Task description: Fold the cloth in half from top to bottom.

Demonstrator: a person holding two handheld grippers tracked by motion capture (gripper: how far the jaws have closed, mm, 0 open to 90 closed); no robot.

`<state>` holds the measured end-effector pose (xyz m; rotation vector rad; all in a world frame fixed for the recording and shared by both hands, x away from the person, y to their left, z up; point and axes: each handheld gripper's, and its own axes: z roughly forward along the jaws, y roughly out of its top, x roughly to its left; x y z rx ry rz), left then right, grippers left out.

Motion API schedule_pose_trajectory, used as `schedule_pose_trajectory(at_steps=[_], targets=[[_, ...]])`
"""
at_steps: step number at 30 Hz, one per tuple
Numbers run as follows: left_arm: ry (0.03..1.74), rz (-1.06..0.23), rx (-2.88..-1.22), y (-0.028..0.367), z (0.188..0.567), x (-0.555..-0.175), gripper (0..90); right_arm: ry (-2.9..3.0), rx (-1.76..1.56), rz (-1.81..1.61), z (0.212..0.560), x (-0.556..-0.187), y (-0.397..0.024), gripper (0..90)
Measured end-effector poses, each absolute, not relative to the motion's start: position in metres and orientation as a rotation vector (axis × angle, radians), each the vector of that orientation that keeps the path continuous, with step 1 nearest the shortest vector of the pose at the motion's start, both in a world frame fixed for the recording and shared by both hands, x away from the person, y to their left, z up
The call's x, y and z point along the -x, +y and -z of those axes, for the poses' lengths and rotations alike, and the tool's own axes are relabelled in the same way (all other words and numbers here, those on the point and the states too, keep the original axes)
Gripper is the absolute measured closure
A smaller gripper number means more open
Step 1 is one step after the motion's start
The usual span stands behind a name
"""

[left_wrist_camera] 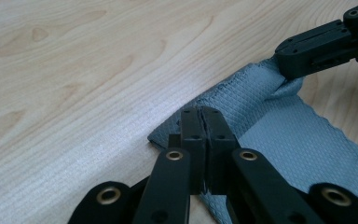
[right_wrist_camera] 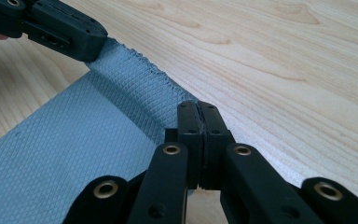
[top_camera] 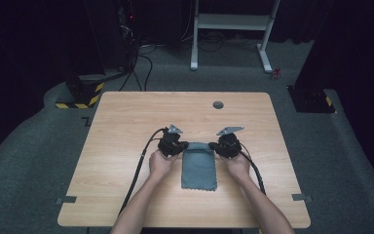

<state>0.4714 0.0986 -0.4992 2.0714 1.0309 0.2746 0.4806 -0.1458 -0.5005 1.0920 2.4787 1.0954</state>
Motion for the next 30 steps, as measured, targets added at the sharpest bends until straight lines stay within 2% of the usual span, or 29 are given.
schedule_pose_trajectory(at_steps=[30], targets=[[0.986,-0.332,-2.102,0.096,0.508,-0.442,88.6,2.493,-1.044,-1.141,0.513,-0.460,-0.149,89.5]])
